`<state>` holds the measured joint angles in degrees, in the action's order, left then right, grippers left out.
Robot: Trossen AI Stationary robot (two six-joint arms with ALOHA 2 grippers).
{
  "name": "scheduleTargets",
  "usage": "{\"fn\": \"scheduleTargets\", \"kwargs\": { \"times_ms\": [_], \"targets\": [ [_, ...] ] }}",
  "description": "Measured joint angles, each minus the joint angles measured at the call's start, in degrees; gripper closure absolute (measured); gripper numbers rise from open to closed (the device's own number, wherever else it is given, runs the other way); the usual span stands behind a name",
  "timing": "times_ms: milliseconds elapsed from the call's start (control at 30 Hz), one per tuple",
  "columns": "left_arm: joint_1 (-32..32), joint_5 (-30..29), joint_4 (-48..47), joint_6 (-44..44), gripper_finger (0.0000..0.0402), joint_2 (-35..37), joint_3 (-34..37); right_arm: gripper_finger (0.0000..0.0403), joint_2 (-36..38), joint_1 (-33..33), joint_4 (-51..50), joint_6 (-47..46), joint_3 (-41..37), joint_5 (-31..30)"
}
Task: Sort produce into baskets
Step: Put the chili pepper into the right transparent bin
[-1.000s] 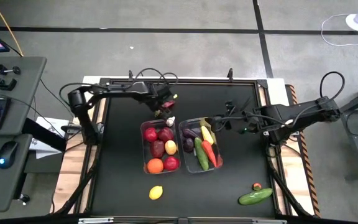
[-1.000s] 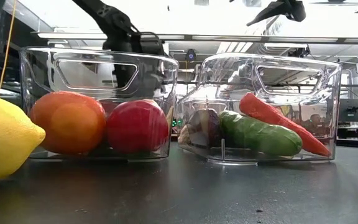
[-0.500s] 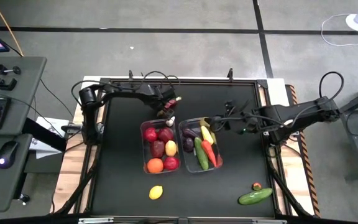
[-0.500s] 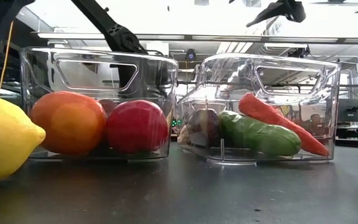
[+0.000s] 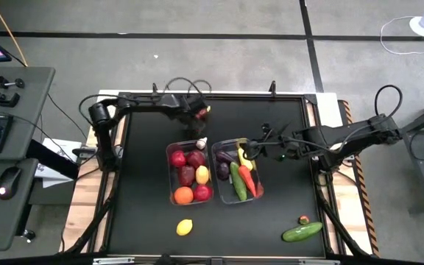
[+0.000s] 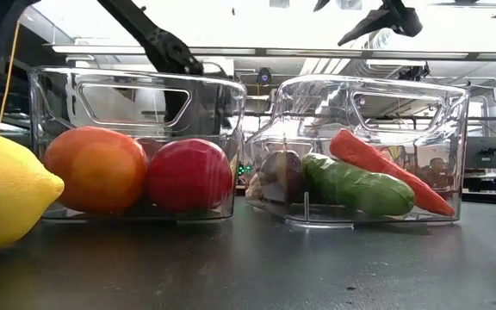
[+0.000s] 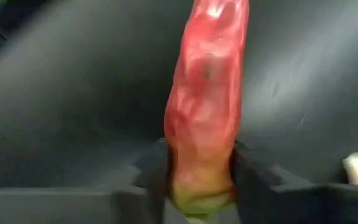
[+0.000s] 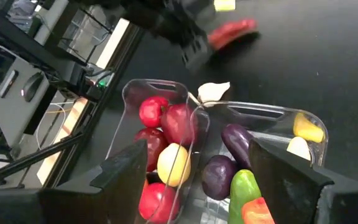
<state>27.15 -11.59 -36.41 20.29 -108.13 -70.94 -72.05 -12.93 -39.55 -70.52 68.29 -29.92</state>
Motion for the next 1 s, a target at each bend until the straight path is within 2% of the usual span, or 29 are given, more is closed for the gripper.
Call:
{"fn": "scheduleTargets", "kwargs": {
  "times_ms": [67, 100, 233, 300, 433, 500, 633, 767, 833, 1000],
  "targets": [
    [0.81, 0.04, 0.41, 0.01, 0.0326, 2.17, -0.67, 0.0132, 0.05, 0.0, 0.11, 0.3, 0.0, -0.01],
    [1.19, 0.25, 0.77, 0.0, 0.0331, 3.51, -0.74, 0.0132, 0.09, 0.02, 0.25, 0.39, 0.0, -0.03],
    [1.37, 1.31, 4.58, -0.39, 0.0331, 10.13, -0.74, 0.0132, 0.09, 0.0, 0.46, 0.61, 0.0, -0.03],
    [0.54, 3.96, 7.31, -0.5, 0.0331, 13.68, -0.82, 0.0132, 0.28, 0.0, 1.06, 1.9, 0.0, -0.05],
    [-5.12, 11.62, 12.08, -3.04, 0.031, 18.07, -0.83, 0.0132, 1.9, -0.81, 1.74, 3.56, 0.0, -1.78],
    [-9.5, 13.15, 12.64, -5.92, 0.0295, 19.01, -0.85, 0.0132, 3.71, -1.58, 2.03, 4.07, 0.0, -3.9],
    [-19.53, 12.95, 12.59, -14.4, 0.0291, 18.13, -0.75, 0.0132, 7.88, -3.38, 2.04, 5.03, 0.0, -8.67],
    [-27.51, 7.18, 14.69, -26.1, 0.0287, 15.75, -0.69, 0.0132, 10.93, -4.51, 1.67, 6.01, 0.0, -11.69],
    [-29.46, 4.97, 15.13, -29.34, 0.0276, 14.21, -1.58, 0.0132, 11.77, -4.52, 1.68, 6.4, 0.0, -12.0],
    [-30.23, 6.31, 13.56, -30.21, 0.0216, 8.79, -7.9, 0.0132, 11.62, -4.48, 1.68, 6.3, 0.0, -12.01]
  ]
}}
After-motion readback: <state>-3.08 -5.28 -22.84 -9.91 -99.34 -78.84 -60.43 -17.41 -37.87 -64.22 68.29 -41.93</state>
